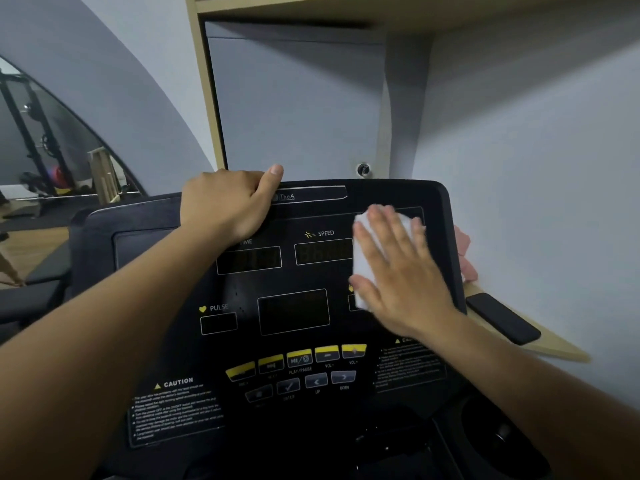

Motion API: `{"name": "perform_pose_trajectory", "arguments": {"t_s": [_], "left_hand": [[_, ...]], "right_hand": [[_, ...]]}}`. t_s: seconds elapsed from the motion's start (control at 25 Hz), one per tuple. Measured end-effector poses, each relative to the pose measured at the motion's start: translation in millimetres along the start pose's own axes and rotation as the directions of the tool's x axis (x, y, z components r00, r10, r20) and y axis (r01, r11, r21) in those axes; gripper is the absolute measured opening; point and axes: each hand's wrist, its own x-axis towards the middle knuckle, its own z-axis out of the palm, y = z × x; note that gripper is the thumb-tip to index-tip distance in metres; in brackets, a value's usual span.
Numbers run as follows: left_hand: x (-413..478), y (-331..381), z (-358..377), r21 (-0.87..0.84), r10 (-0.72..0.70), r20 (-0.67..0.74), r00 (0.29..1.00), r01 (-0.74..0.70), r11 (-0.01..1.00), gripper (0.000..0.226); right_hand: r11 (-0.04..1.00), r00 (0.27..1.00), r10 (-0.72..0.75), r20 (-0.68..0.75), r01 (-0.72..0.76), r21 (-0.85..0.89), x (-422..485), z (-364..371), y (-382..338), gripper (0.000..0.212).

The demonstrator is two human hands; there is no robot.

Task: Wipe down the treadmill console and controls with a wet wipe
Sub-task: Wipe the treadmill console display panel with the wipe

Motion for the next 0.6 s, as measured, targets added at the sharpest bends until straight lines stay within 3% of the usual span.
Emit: {"name": "perform_pose_trajectory", "arguments": {"t_s": [0.24,0.44,0.6], "left_hand": [[1,0,4,0.0,0.02,-0.027,0.999,-0.02,1.0,0.064],[0,0,2,0.008,0.009,-0.022,1.0,-0.008,1.0,0.064],[-1,-3,3,0.01,0.006,-0.043,0.999,-0.006,1.0,0.066]], "right_hand": [[0.966,0.967,0.252,-0.044,-0.248,0.069,70,-23,24,0.07],[0.989,0.992,0.114,-0.062,-0.107,0.098,68,-24,-36,0.075],[0.997,0.999,0.05,-0.016,-0.05,0.056,28,-13,-14,0.077]]}}
